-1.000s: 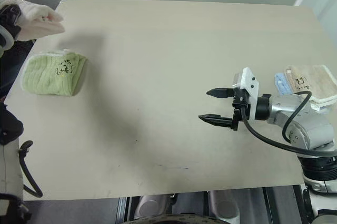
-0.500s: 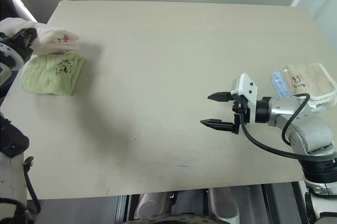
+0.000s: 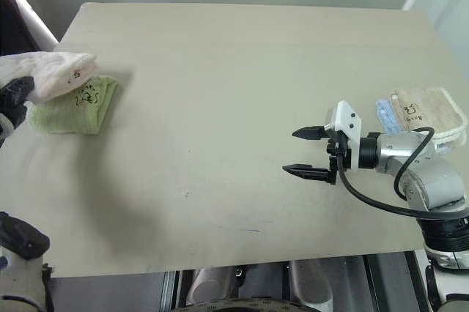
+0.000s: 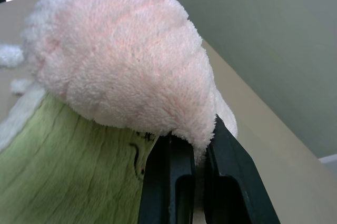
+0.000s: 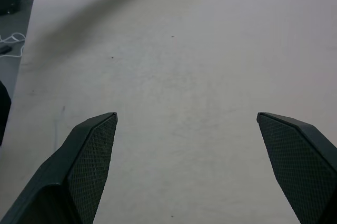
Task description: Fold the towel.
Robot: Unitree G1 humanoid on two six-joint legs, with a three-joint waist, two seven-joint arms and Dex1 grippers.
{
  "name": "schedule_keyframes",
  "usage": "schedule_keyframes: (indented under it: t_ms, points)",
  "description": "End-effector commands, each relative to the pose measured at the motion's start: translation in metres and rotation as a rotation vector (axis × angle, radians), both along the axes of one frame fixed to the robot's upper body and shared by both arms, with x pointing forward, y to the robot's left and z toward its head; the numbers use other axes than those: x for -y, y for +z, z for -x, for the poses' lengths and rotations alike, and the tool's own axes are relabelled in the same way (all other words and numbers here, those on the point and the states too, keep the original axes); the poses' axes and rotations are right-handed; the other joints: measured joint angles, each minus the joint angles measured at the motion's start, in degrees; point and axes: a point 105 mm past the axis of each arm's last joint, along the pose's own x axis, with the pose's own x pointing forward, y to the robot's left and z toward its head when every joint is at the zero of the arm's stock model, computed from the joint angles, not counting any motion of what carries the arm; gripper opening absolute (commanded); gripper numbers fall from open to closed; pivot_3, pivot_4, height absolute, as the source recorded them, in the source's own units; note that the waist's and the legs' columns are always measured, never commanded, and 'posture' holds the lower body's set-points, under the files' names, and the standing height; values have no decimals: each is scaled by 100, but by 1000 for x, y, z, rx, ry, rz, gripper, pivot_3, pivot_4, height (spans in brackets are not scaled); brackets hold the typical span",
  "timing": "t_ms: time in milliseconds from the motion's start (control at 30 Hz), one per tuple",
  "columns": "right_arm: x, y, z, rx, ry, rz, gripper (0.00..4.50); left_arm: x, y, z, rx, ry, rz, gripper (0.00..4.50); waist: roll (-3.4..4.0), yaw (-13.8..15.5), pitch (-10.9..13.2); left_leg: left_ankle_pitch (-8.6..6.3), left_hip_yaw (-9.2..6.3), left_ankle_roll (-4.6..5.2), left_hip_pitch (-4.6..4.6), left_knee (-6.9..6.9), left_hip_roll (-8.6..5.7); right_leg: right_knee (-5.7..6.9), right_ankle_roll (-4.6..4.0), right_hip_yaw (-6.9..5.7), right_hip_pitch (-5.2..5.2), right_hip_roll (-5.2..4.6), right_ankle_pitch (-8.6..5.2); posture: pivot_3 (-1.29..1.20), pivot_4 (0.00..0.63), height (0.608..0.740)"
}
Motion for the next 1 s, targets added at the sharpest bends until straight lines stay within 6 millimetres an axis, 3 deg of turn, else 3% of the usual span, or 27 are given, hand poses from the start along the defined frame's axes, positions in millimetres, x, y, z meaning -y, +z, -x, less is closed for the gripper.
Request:
schedule_keyframes:
  t_ms: [33, 200, 500, 700, 900, 933, 1000]
  points:
    - [1, 10, 0, 51, 20, 4, 4500, 5, 6, 4, 22, -8, -22, 47, -2, 1, -1, 0, 0, 0, 2, 0, 0, 0, -1, -1, 1, 0, 1, 0, 150, 703]
    - [3, 10, 0, 58, 13, 13, 4500, 0, -14, 5, -26, 34, 4, 1428, -3, -9, -2, 3, 0, -5, 10, 0, 0, 11, -4, 0, 2, 0, 3, 0, 150, 703]
    - [8, 9, 0, 59, -10, 18, 4500, -14, -19, 13, -2, 111, 43, 4485, -6, -9, -3, 6, -1, -10, 17, 0, -1, 30, -11, -1, 2, 0, 5, 0, 150, 703]
    - [12, 4, 0, 56, -16, 18, 4500, -4, -29, 24, -36, 35, 31, 4485, -7, -15, -4, 7, -1, -12, 26, 0, -2, 46, -17, 0, 4, 0, 5, 0, 150, 703]
    - [13, 6, 1, 64, -26, 8, 4500, 18, -32, 53, -85, -131, -103, 4485, -9, -36, -5, -6, -3, -1, 43, -3, -1, 57, -28, 0, 12, 3, -2, 0, 150, 703]
    - [13, 6, 0, 66, -28, 6, 4500, 23, -32, 55, -87, -155, -132, 4485, -9, -36, -5, -10, -5, 6, 44, -3, 0, 58, -30, 0, 12, 3, -3, 0, 150, 703]
    - [13, 8, -1, 74, -41, -10, 4500, 52, -23, 56, -3, -286, -215, 4485, -10, -28, -6, -25, -8, 31, 47, -3, -1, 62, -31, 0, 17, 3, -4, 0, 150, 703]
